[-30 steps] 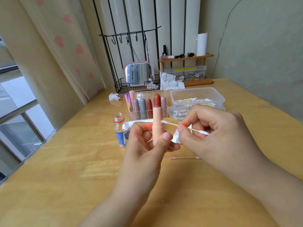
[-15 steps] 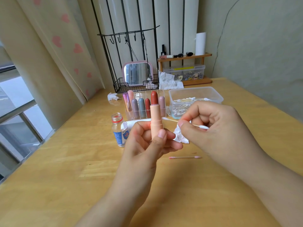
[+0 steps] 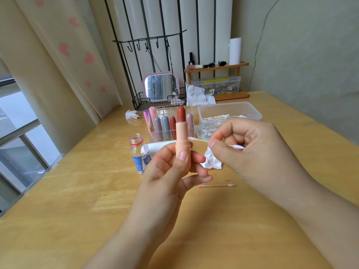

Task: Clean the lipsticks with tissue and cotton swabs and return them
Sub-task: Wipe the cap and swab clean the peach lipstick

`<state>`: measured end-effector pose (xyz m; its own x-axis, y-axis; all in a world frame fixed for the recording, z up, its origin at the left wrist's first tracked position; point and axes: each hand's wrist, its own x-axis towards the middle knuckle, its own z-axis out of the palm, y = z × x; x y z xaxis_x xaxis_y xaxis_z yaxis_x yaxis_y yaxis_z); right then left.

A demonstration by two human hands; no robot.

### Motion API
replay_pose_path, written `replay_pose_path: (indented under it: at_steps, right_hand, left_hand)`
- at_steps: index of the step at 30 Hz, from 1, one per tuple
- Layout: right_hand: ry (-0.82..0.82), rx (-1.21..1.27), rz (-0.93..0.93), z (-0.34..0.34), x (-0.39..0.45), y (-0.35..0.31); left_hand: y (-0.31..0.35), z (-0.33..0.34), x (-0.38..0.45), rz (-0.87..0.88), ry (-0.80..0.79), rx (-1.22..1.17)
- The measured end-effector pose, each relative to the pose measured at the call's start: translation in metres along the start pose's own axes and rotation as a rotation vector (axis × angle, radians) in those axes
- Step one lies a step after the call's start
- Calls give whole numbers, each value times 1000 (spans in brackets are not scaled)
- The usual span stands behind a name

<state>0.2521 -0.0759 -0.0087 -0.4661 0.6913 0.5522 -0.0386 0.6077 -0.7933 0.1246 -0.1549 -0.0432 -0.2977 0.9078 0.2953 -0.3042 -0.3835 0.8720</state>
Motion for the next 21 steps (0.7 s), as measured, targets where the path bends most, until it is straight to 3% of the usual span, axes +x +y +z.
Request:
replay_pose_path:
  at_steps: [8,21]
  right_hand:
    - [-7,-5,15,2,0,0]
    - [-20,-46,11,4,-3,-5]
  left_hand:
    - [1,1,1,-78,33,-148]
    - [-1,-1,2,-66,4,-138]
